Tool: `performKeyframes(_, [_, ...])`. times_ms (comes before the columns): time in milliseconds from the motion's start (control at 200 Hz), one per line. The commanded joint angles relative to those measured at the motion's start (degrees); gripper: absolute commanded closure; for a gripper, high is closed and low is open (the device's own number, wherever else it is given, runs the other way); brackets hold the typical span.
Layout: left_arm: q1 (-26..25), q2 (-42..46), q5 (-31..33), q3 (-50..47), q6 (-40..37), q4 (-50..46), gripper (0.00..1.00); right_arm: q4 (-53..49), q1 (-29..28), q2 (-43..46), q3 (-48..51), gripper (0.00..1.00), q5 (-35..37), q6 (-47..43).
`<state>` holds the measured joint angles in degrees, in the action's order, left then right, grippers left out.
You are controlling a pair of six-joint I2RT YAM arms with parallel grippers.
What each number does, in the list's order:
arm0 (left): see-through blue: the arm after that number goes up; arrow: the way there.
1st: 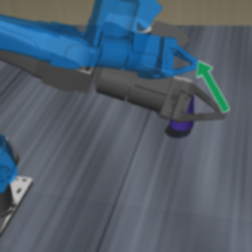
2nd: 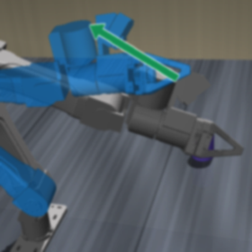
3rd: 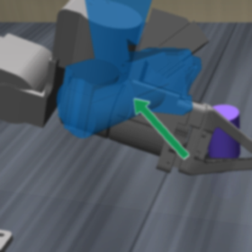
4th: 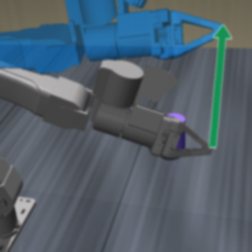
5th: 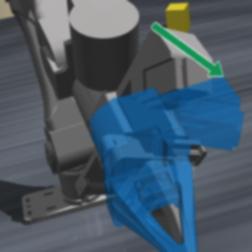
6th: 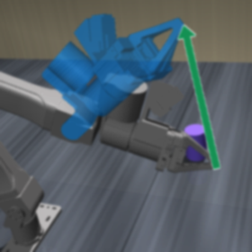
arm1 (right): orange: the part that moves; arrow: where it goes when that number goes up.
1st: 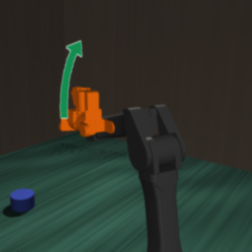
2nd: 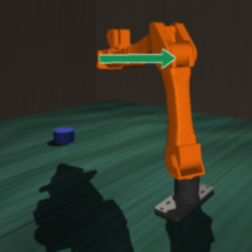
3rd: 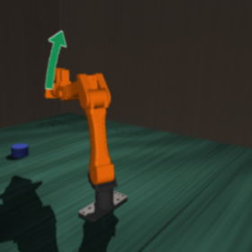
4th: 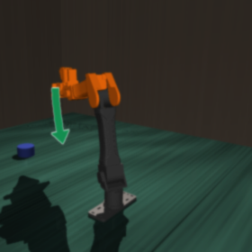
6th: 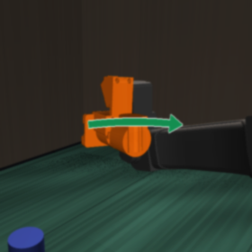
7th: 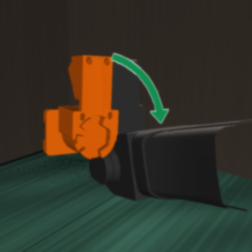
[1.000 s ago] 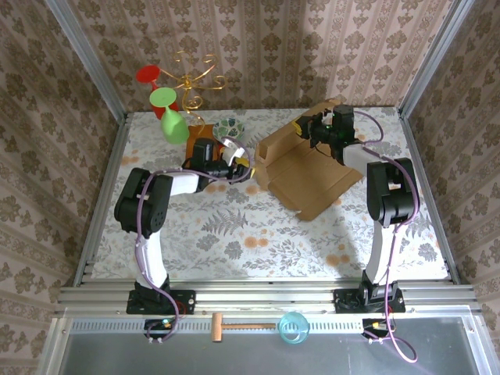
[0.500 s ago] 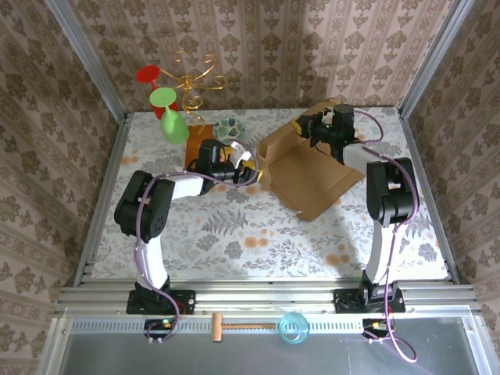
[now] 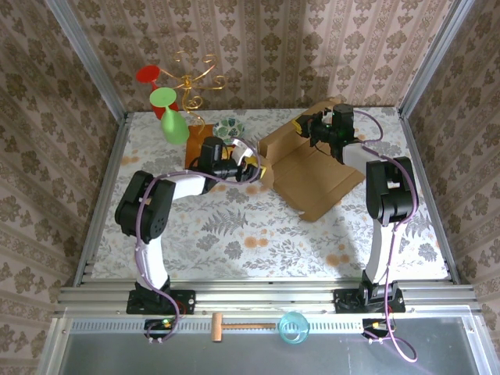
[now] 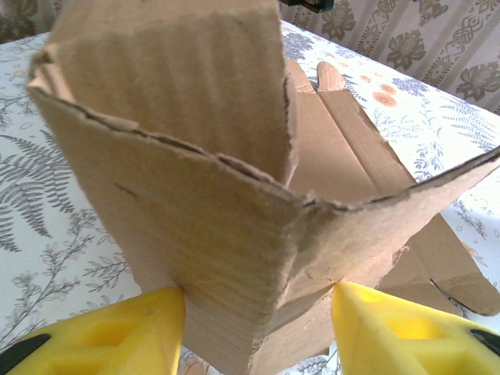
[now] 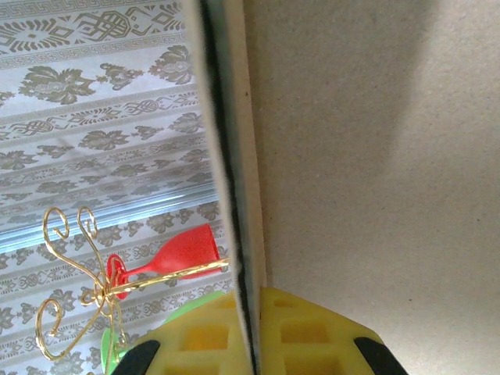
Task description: Fold the paper box
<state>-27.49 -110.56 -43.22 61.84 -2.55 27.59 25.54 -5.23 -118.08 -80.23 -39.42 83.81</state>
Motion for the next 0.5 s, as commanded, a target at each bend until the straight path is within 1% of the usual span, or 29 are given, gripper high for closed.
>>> performKeyframes(0, [-1.1,-0.9,1.1,2.2,1.7,3.5,0.46,-0.5,-0.8,-1.4,-1.3,1.00,-1.2,0.8])
performKeyframes(85, [-1.3,-1.0,2.1,2.2,2.1,3.6,0.44,-0.8,-0.8,-1.4,-1.6,1.00,-0.7,1.2])
performKeyframes(335, [-0.8,-1.4,5.7,2.5,3.9,4.6,0.44,-4.2,-1.8,-2.1,-4.1,1.00,1.5,1.9])
performKeyframes(490, [0.2,-1.9,5.1,2.6,7.2,7.6,0.42,-7.0,-2.5,-2.8,-5.9,1.00,2.0,1.9])
